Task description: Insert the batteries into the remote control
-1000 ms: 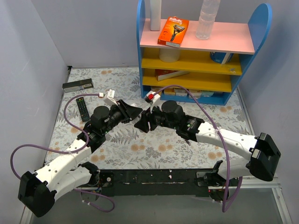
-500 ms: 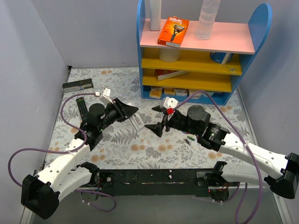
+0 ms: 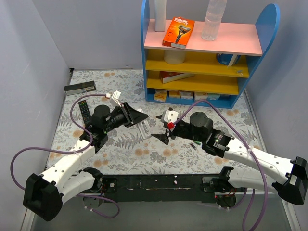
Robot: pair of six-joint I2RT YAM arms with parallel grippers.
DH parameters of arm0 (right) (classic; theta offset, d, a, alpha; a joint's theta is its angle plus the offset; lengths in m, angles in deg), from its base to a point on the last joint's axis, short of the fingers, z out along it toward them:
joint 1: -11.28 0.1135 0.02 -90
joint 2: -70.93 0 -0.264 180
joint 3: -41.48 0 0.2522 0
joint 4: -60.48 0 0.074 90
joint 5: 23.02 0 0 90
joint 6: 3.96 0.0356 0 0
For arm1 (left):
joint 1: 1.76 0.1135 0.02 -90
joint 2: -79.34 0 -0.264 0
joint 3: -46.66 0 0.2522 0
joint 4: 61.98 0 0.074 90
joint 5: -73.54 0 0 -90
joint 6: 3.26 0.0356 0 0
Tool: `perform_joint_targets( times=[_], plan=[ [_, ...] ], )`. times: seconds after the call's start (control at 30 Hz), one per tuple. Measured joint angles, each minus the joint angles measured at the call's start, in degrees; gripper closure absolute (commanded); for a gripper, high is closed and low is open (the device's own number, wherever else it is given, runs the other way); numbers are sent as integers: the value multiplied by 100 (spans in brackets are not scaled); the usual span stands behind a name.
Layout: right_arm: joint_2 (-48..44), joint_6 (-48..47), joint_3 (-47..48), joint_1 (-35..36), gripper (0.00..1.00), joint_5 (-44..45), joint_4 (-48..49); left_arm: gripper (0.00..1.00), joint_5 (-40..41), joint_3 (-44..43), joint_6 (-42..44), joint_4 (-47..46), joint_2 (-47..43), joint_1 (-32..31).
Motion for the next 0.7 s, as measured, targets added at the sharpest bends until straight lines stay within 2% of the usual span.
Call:
perform_joint_targets(
  times=[0.7],
  plan=[
    [387, -1084, 92, 0, 23, -282, -39, 100, -455, -310, -153, 74, 391, 4]
  ],
)
